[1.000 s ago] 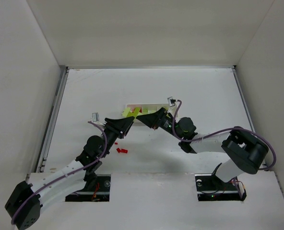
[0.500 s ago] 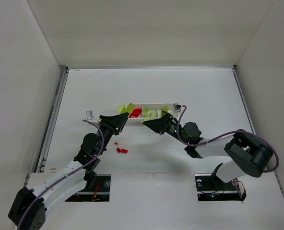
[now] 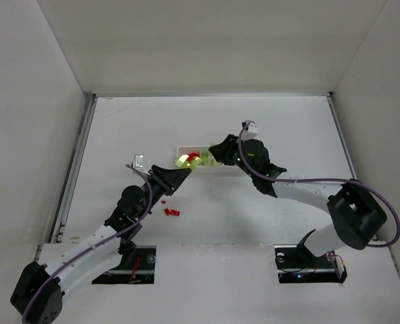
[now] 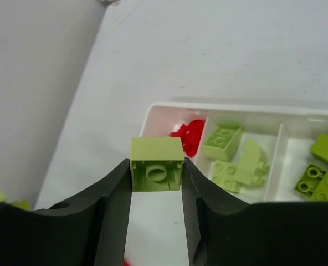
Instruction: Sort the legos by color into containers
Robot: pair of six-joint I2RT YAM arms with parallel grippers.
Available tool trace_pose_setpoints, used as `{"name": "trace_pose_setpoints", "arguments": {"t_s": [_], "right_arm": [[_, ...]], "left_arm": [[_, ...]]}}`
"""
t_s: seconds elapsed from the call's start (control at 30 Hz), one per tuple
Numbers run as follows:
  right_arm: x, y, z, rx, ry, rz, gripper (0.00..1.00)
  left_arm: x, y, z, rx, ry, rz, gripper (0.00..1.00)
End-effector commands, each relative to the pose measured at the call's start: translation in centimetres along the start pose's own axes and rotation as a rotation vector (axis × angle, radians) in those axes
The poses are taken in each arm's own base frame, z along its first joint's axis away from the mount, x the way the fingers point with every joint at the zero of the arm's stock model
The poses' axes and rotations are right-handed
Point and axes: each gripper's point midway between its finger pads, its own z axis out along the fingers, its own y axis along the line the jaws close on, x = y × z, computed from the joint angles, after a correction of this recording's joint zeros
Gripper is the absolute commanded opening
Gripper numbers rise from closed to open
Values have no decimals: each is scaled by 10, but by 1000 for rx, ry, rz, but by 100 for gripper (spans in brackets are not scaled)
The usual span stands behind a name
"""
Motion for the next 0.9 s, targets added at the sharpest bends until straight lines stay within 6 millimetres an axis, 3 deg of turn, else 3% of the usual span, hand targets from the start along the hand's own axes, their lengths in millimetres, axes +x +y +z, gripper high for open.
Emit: {"name": "trace_pose_setpoints", "arguments": {"t_s": [0.0, 0.27, 0.47, 0.6, 0.73, 0.87], "right_arm": [[10, -32, 12, 161, 62, -168, 36], [27, -41, 42, 188, 121, -196, 39], [21, -37, 46, 185, 108, -201, 62], [9, -28, 32, 157, 82, -202, 71], [-10, -15, 4, 83, 49, -207, 73], [-23, 32, -43, -199, 40, -173, 73]], "left_arm": [[3, -24, -4, 70, 37, 95, 22], [19, -17, -20, 82, 108, 176, 23], [40, -11, -28, 112, 204, 197, 23], [47, -12, -34, 141, 236, 198, 23], [52, -20, -40, 188, 260, 193, 24], [67, -35, -47, 263, 344, 193, 24]]}}
